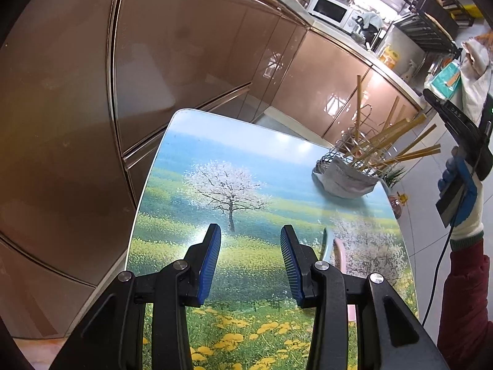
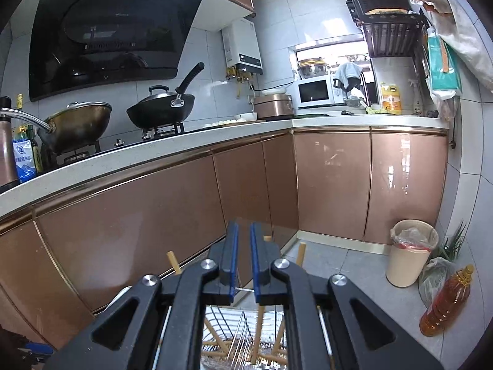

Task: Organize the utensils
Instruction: 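Open the right tool to drop the chopstick into the basket, then move both open tools toward the light-blue and pink spoons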

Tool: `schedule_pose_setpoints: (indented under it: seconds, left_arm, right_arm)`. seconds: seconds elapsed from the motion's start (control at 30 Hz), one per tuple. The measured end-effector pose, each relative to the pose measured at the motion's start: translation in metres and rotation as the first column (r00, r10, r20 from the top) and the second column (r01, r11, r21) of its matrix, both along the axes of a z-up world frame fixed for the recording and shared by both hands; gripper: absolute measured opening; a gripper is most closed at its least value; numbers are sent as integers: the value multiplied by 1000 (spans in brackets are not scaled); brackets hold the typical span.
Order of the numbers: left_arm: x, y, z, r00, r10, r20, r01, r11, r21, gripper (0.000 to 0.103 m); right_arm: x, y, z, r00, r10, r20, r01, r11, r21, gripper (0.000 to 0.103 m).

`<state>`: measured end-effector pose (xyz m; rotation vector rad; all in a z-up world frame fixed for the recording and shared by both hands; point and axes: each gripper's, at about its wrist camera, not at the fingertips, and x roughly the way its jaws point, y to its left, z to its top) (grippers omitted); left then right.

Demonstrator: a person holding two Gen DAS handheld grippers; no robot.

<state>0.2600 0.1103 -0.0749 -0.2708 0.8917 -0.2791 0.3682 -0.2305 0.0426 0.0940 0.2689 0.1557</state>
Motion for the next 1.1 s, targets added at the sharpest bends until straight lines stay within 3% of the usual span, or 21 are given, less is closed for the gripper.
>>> schedule_pose_setpoints:
  seconds: [0.17, 0.3, 0.57, 0.77, 1.1]
  left_arm:
    - [-8, -9, 5, 1000, -29, -2, 29, 1000, -7, 41]
    - [-12, -22, 4, 997, -73, -17, 73, 997, -9, 41]
    - [-32, -38, 6, 996, -93, -5, 93, 995, 24, 46]
    - [-56, -49, 10, 994, -104, 30, 102, 993, 63, 51]
    - [-92, -62, 18, 987, -91, 129, 67, 981, 180, 54]
  right_arm:
    - [-42, -8, 17, 1000, 25, 11, -25, 1000, -12, 8]
    - [-72, -14, 16, 998, 50, -29, -50, 999, -19, 8]
    - [-127, -22, -13, 982, 89, -166, -98, 994, -47, 19]
    - [-166, -22, -34, 969, 111, -222, -124, 991, -48, 21]
    - [-205, -14, -61, 944, 111, -310, -129, 991, -41, 26]
